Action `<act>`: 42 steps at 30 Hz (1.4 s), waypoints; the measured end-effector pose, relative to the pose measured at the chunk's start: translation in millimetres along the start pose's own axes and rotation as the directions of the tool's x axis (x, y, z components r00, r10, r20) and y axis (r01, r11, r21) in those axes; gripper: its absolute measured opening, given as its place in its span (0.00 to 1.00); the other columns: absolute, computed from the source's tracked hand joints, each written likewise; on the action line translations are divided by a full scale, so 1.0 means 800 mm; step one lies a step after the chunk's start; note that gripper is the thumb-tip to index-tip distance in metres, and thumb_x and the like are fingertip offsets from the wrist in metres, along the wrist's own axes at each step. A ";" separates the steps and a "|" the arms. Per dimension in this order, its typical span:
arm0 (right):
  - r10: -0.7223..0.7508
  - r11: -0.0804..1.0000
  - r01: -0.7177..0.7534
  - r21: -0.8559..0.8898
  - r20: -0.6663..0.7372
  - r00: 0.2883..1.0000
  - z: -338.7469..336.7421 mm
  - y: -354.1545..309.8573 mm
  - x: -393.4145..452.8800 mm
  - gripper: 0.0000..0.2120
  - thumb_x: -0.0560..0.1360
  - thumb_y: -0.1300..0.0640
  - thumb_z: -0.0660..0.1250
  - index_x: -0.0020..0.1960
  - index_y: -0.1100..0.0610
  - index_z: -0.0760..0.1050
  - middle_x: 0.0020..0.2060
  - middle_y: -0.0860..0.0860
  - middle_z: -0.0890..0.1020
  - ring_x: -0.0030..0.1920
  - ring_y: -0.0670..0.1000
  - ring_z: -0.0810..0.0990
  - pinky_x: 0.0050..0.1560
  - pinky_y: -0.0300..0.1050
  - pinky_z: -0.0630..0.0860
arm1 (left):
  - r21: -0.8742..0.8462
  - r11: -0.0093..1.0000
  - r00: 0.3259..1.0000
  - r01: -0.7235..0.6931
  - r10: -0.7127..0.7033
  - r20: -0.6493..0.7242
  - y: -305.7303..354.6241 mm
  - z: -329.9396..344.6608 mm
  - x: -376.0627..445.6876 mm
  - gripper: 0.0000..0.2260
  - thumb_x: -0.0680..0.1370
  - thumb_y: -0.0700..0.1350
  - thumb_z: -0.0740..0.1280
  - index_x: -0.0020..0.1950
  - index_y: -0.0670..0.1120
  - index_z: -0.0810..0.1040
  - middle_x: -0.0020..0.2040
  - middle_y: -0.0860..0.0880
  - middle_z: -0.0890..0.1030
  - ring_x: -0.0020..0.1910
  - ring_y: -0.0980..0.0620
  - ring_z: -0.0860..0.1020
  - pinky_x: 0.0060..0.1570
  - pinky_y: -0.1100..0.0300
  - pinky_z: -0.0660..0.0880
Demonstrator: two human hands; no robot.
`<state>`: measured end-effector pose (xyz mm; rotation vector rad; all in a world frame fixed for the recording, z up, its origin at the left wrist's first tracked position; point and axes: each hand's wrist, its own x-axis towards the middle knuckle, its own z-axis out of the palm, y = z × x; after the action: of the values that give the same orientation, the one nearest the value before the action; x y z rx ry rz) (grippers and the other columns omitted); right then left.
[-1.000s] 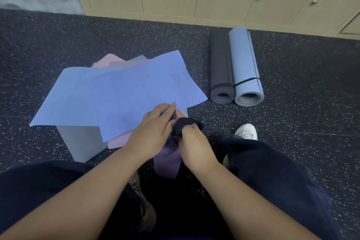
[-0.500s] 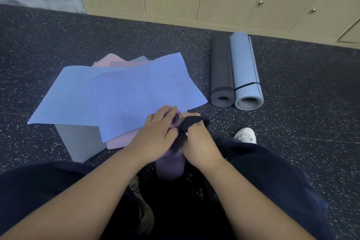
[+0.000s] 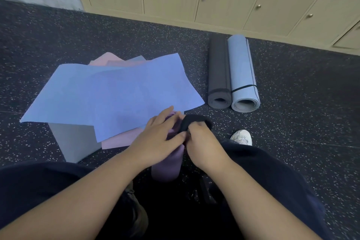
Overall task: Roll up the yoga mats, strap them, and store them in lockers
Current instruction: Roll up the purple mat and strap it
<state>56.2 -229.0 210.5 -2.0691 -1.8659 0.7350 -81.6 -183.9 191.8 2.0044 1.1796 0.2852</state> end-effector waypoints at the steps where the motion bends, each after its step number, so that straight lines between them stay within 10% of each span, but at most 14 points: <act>1: -0.006 0.999 0.007 0.037 -0.018 1.000 0.001 -0.001 0.001 0.15 0.77 0.67 0.58 0.63 0.62 0.69 0.61 0.58 0.71 0.57 0.57 0.73 0.49 0.37 0.64 | -0.014 1.000 1.000 -0.002 0.001 -0.019 -0.002 0.001 0.002 0.24 0.79 0.59 0.59 0.74 0.59 0.62 0.77 0.61 0.53 0.74 0.58 0.52 0.71 0.60 0.55; 5: 0.018 0.985 -0.007 0.174 -0.064 0.998 0.002 -0.003 0.005 0.24 0.73 0.54 0.70 0.67 0.53 0.68 0.57 0.52 0.72 0.55 0.52 0.74 0.50 0.38 0.67 | -0.101 0.995 0.996 -0.025 0.016 -0.088 -0.009 0.002 0.009 0.16 0.82 0.49 0.57 0.65 0.47 0.77 0.76 0.57 0.60 0.74 0.61 0.58 0.71 0.62 0.57; 12: 0.019 0.970 0.009 0.241 -0.112 0.994 -0.001 -0.002 0.008 0.16 0.72 0.50 0.71 0.57 0.52 0.74 0.50 0.49 0.73 0.50 0.48 0.75 0.55 0.42 0.72 | -0.155 0.986 0.969 0.056 -0.091 -0.228 -0.008 -0.006 0.007 0.20 0.80 0.38 0.56 0.70 0.50 0.71 0.65 0.53 0.76 0.65 0.52 0.73 0.64 0.57 0.68; 23: 0.072 0.971 -0.054 0.231 -0.070 0.995 -0.009 -0.004 0.009 0.22 0.72 0.50 0.69 0.65 0.52 0.71 0.55 0.50 0.76 0.57 0.50 0.74 0.48 0.37 0.66 | -0.341 0.939 0.941 0.029 -0.141 -0.308 0.003 -0.007 0.002 0.23 0.73 0.29 0.54 0.36 0.57 0.74 0.52 0.63 0.79 0.43 0.58 0.76 0.46 0.60 0.70; 33: 0.236 0.959 -0.228 0.171 -0.029 0.971 -0.011 -0.003 0.008 0.28 0.72 0.42 0.68 0.64 0.57 0.65 0.55 0.51 0.77 0.59 0.54 0.75 0.49 0.42 0.68 | -0.462 0.880 0.931 0.111 -0.255 -0.262 0.011 0.003 0.003 0.19 0.75 0.34 0.62 0.45 0.60 0.78 0.40 0.60 0.78 0.41 0.50 0.81 0.48 0.45 0.80; 42: 0.245 0.955 -0.236 0.179 -0.028 0.969 -0.013 0.005 0.003 0.21 0.73 0.42 0.67 0.56 0.54 0.64 0.46 0.48 0.75 0.53 0.55 0.77 0.44 0.42 0.65 | -0.703 0.676 0.909 0.219 -0.402 -0.104 0.012 -0.004 0.007 0.10 0.80 0.36 0.61 0.42 0.44 0.79 0.41 0.48 0.81 0.42 0.52 0.81 0.42 0.56 0.81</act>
<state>64.9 -225.9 216.9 -2.2001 -1.4803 0.8612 -73.9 -180.7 199.8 1.1120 1.3070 0.7033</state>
